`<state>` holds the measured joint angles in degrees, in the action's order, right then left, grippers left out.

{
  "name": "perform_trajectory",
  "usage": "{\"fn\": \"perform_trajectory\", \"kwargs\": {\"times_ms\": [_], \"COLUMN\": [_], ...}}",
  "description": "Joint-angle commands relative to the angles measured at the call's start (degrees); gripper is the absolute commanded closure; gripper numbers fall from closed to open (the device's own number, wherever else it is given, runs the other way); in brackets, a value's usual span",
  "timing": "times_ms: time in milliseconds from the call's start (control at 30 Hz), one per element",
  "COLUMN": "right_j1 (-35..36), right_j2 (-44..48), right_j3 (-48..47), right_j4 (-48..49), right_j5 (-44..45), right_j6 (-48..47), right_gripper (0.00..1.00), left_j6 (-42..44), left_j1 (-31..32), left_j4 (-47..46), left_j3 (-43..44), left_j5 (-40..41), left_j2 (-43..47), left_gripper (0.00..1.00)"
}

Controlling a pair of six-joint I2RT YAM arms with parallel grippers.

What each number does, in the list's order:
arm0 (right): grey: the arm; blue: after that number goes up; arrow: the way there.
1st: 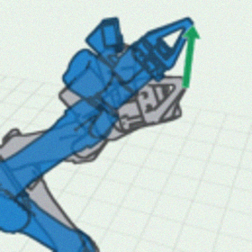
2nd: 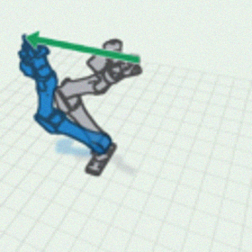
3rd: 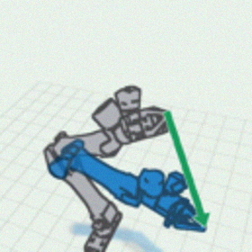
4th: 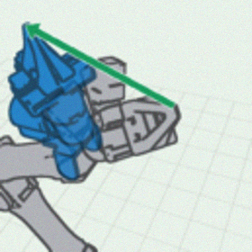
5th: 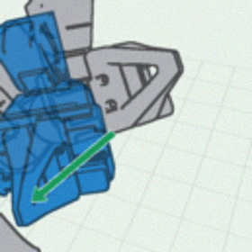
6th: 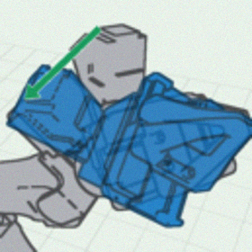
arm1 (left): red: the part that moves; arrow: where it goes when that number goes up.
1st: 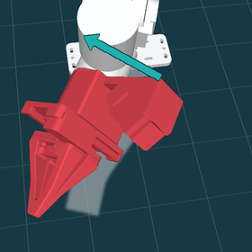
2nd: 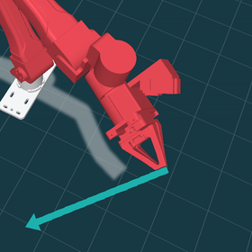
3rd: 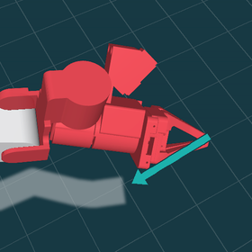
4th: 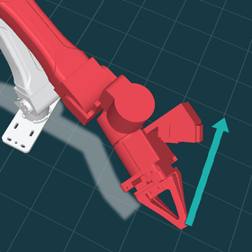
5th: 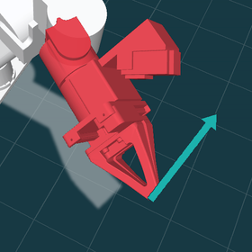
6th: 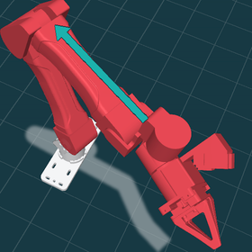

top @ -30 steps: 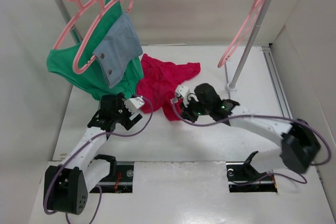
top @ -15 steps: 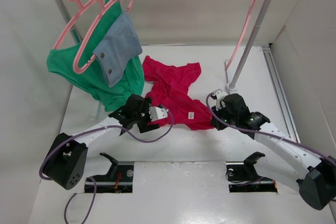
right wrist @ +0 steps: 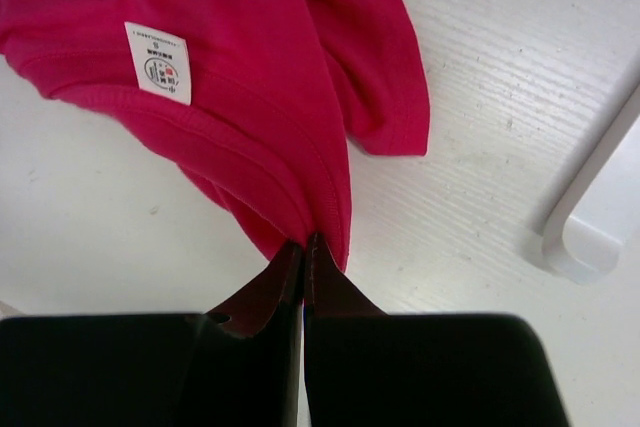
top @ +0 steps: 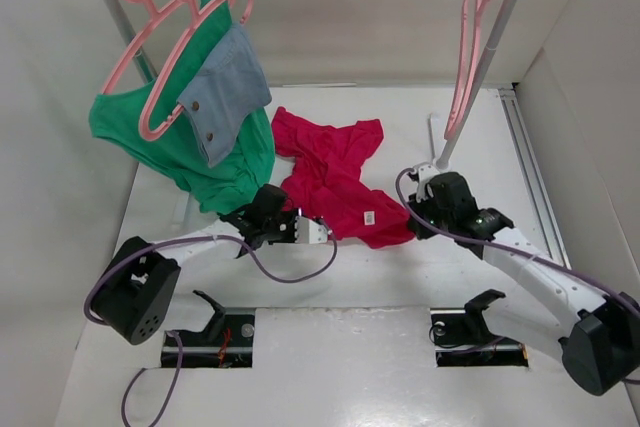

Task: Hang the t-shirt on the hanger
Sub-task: Move the tshirt to the center of the board

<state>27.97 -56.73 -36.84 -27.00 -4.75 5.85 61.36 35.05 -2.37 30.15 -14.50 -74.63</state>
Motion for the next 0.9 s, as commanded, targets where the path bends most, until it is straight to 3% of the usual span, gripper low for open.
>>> {"fn": "perform_trajectory", "kwargs": {"times_ms": [0,133,200,333,533,633,733,867], "right_j1": [-1.33,-1.34,-0.73,1.48,2.71,4.11,5.70,6.49], "right_j2": [-2.93,-13.29,-19.35,-36.65,-47.67,-49.97,-48.13,-40.49], "right_j3": [-1.39,-7.09,-11.39,-30.24,-53.74,-64.56,-66.00,-54.42], "right_j4": [7.21,10.39,10.39,6.11,2.31,1.52,4.40,13.19], "right_j5": [-1.31,-1.31,-1.31,3.60,8.09,10.63,13.44,14.07], "right_j6": [-1.36,-5.56,-8.21,-14.71,-21.22,-24.38,-27.29,-27.12], "right_gripper": [1.00,1.00,1.00,1.00,1.00,1.00,1.00,1.00], "left_j6": [1.23,-0.12,3.40,7.54,10.70,9.75,6.59,4.74], "left_j1": [0.20,-0.85,-2.08,-2.62,-2.62,-2.62,-2.62,-0.42], "left_j4": [2.37,10.95,21.59,36.97,51.57,52.82,51.51,49.14], "left_j3": [1.58,4.82,7.28,10.27,15.90,19.23,22.74,23.81], "left_j5": [-2.03,0.79,-2.54,-8.95,-20.28,-24.76,-29.25,-30.67], "left_j2": [0.18,3.26,4.92,12.20,20.13,20.84,20.23,20.23], "left_gripper": [1.00,1.00,1.00,1.00,1.00,1.00,1.00,1.00]}}
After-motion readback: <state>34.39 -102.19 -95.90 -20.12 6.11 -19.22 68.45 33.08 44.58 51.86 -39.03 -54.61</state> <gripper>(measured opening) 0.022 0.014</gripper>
